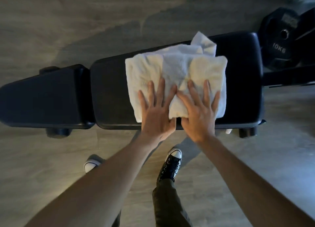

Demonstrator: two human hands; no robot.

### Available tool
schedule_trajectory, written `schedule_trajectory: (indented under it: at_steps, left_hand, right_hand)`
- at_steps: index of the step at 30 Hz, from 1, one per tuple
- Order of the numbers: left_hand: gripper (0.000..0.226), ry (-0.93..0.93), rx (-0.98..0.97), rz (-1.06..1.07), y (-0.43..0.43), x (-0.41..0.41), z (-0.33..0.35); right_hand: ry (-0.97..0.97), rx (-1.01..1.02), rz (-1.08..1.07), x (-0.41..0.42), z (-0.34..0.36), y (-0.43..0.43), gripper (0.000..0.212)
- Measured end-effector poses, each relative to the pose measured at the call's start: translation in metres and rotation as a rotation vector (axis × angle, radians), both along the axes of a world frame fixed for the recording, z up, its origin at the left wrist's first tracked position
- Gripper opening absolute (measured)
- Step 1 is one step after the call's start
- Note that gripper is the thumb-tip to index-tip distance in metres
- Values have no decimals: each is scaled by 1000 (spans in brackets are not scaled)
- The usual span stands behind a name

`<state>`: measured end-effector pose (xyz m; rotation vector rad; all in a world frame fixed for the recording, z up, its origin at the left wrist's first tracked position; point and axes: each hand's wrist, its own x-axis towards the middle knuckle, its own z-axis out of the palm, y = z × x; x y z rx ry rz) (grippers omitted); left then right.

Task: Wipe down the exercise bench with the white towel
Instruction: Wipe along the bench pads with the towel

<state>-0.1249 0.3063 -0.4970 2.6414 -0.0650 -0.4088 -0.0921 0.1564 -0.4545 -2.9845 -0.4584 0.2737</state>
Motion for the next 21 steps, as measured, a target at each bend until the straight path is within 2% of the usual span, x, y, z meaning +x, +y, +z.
schedule_trajectory:
  at_steps: [4, 9, 15, 21]
  left_hand:
    - [92, 30, -3, -51, -17, -47, 2]
    - [95, 31, -20, -92, -20, -49, 2]
    - [97, 28, -14, -85, -24, 14, 6]
    - [87, 35, 10, -17, -32, 91, 17]
  right_hand:
    - [-52, 55, -30, -55, -2, -22, 67]
    - [-50, 40, 24, -60, -6, -37, 76]
    - [6, 3, 31, 8, 2, -41, 73]
    - [12, -75, 135, 97, 12, -51, 75]
